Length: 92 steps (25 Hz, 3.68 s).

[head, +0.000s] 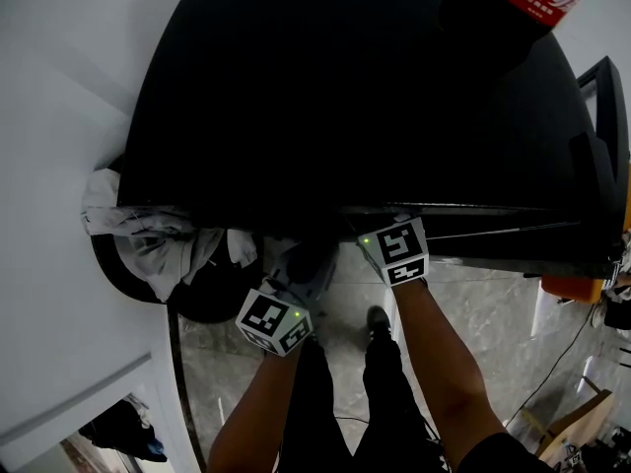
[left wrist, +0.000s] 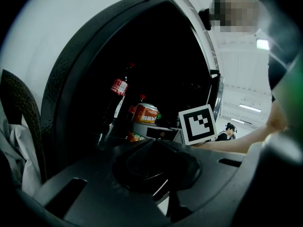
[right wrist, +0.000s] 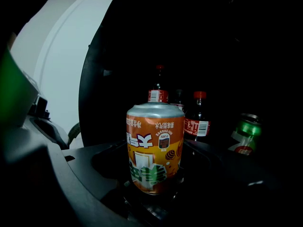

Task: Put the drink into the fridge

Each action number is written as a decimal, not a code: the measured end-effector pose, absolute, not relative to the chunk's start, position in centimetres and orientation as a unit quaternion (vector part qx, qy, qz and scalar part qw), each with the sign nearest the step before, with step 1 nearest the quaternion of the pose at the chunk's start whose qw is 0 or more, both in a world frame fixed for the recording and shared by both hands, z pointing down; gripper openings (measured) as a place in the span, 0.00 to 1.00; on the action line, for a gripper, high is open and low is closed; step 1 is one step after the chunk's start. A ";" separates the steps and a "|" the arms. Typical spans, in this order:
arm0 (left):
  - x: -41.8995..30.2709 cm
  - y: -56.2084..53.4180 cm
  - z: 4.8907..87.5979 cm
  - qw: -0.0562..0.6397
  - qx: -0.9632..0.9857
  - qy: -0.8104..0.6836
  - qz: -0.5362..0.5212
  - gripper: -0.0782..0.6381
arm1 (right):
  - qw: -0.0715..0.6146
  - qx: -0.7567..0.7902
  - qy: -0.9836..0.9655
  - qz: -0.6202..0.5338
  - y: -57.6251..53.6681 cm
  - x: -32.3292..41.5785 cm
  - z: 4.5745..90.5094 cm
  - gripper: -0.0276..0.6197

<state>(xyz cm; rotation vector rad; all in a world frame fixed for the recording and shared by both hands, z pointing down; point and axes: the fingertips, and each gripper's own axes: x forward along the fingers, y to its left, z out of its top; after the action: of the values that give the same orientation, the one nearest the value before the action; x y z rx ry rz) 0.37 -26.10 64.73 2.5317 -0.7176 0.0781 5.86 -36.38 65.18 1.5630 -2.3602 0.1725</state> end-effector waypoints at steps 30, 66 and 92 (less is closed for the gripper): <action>0.4 -26.4 64.2 0.253 0.931 -0.261 0.022 0.14 | 0.141 0.568 -0.809 0.052 -36.4 5.8 63.8 0.53; 2.0 2.6 40.0 0.215 0.955 -0.202 0.002 0.14 | 0.066 0.237 -0.966 0.082 1.6 3.4 37.6 0.09; -8.0 20.6 40.8 0.165 0.977 -0.128 0.040 0.13 | 0.118 0.272 -0.947 0.124 20.9 -5.4 37.7 0.09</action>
<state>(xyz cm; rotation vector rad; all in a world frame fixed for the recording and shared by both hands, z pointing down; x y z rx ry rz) -7.99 20.60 40.80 2.7837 -0.3659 0.1152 -5.38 20.90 37.75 0.7957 -2.7698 0.3622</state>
